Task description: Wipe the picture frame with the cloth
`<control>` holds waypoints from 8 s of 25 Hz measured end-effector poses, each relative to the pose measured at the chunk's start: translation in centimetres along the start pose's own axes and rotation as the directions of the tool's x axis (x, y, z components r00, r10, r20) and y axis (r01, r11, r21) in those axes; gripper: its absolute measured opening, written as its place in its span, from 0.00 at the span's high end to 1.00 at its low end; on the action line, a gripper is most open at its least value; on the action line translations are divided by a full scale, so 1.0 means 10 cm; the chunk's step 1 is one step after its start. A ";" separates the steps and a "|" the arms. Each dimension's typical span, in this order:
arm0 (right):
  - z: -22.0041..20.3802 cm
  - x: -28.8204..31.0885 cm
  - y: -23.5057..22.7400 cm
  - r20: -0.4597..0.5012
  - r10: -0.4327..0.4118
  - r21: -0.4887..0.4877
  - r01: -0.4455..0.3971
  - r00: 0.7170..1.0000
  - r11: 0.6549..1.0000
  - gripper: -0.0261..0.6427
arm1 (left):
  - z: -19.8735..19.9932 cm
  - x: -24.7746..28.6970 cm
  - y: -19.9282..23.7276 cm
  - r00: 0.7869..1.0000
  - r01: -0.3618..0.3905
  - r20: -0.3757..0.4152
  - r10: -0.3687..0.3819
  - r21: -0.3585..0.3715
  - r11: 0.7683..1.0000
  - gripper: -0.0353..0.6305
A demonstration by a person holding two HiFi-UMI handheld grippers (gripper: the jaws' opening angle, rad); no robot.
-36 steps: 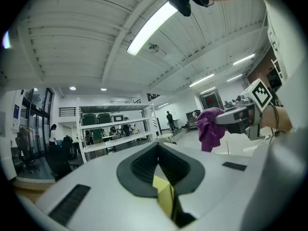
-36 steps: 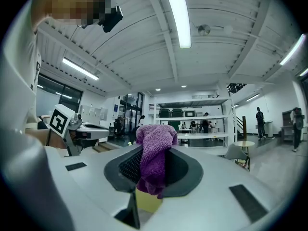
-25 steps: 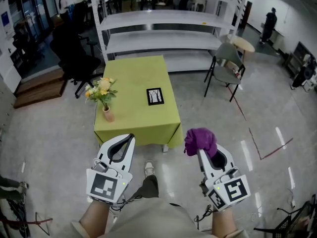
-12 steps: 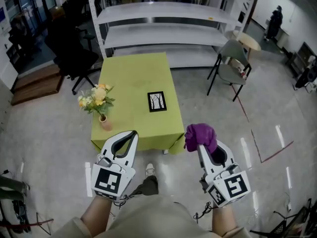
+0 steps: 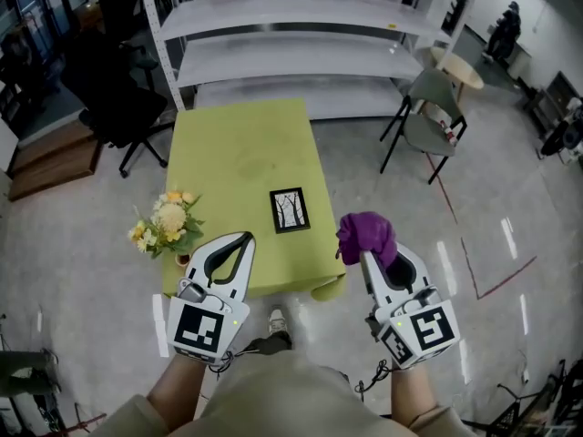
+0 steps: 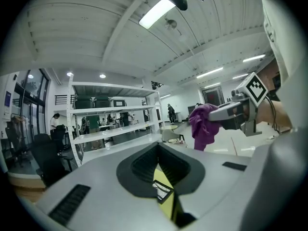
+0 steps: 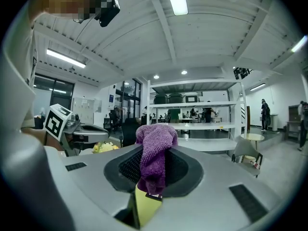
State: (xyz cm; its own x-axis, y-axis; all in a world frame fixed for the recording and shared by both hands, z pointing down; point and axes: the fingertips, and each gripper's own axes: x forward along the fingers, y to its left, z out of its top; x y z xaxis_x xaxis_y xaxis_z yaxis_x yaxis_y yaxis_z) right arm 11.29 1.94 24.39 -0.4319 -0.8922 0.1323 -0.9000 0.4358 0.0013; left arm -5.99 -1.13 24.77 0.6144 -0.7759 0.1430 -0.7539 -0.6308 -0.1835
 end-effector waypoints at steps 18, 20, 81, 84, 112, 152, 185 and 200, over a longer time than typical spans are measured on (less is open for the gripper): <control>-0.15 1.77 -0.49 -0.127 0.031 -0.037 -0.036 0.991 0.999 0.84 | -0.51 1.22 0.95 0.997 0.032 -0.073 -0.036 -0.049 0.998 0.94; -0.27 1.91 -0.57 -0.155 0.058 -0.038 -0.065 0.986 0.997 0.84 | -0.65 1.36 0.94 0.993 0.031 -0.108 -0.037 -0.057 0.998 0.94; -3.26 3.58 -0.99 -0.626 0.302 0.063 -0.339 0.719 0.939 0.84 | -3.75 2.51 0.34 0.837 -0.053 -0.519 -0.173 -0.391 0.919 0.94; -3.07 3.52 -0.62 -0.575 0.438 0.145 -0.440 0.692 0.886 0.84 | -3.75 2.51 0.35 0.840 -0.050 -0.512 -0.180 -0.402 0.914 0.94; -3.25 3.21 -1.01 -0.663 0.353 0.146 -0.349 0.660 0.926 0.84 | -3.74 2.51 0.33 0.843 -0.001 -0.497 -0.204 -0.380 0.925 0.94; -2.58 2.44 -1.40 -0.486 0.130 0.196 -0.037 0.864 0.980 0.85 | -3.39 2.31 0.42 0.831 0.034 -0.509 -0.226 -0.358 0.933 0.94; 0.71 1.10 -1.00 0.131 0.193 -0.007 -0.193 0.972 0.981 0.85 | 0.44 1.25 0.57 0.998 -0.062 0.030 0.060 0.046 0.997 0.94; 0.07 1.15 -0.95 -0.031 0.223 0.018 -0.223 0.974 0.975 0.85 | 0.16 1.20 0.40 0.998 -0.066 -0.023 0.066 0.005 0.998 0.94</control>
State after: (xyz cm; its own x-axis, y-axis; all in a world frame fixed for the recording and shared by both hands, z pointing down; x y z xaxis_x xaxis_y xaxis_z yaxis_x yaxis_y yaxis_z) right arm 14.82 -12.56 25.22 -0.6197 -0.7684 0.1600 -0.7822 0.6213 -0.0461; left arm -1.23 -12.97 24.20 0.5580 -0.8156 0.1530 -0.7915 -0.5785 -0.1973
